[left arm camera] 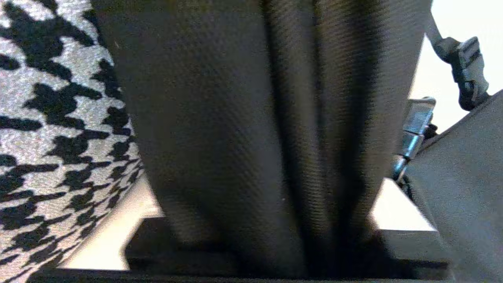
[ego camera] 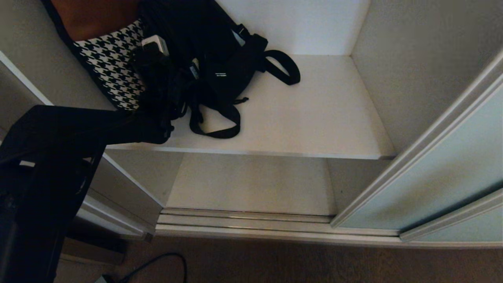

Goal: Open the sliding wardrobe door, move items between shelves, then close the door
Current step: Place the bag on the lower shelf

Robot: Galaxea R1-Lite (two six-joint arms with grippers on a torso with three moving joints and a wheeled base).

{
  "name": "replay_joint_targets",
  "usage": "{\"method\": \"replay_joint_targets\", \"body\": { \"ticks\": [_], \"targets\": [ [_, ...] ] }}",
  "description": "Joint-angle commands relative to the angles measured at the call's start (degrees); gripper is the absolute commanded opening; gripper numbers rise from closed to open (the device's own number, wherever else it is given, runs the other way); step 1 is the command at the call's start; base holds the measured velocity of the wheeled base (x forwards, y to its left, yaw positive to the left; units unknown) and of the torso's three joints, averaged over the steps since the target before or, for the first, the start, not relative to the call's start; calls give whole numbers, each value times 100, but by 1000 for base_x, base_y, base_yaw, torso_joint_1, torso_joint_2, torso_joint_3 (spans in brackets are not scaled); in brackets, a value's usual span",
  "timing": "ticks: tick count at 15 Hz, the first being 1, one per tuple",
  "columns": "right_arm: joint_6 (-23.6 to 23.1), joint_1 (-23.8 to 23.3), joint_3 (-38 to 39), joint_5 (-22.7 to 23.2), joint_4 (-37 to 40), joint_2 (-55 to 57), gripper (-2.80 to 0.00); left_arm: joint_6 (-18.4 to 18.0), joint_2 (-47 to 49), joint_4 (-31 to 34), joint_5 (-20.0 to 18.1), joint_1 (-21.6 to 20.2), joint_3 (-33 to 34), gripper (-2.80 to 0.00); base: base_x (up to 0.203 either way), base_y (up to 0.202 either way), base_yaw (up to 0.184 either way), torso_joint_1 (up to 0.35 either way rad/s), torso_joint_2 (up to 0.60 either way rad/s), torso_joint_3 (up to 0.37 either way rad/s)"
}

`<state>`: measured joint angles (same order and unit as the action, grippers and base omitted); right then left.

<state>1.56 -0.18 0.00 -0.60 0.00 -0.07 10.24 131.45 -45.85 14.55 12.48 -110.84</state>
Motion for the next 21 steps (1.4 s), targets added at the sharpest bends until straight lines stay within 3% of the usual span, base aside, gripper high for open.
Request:
{"method": "replay_joint_targets", "body": {
  "ticks": [1, 9, 21],
  "targets": [
    [2, 1, 7, -2, 0, -10, -280, 22, -67, -12, 4, 0, 1, -280, 0, 0, 0, 0, 0, 0],
    [2, 1, 0, -2, 0, -10, -280, 64, -394, 504, 58, 46, 27, -280, 0, 0, 0, 0, 0, 0],
    [2, 1, 2, -2, 0, -10, -280, 57, -559, 744, 57, 105, 20, -280, -21, 0, 0, 1, 1, 1]
  ]
}}
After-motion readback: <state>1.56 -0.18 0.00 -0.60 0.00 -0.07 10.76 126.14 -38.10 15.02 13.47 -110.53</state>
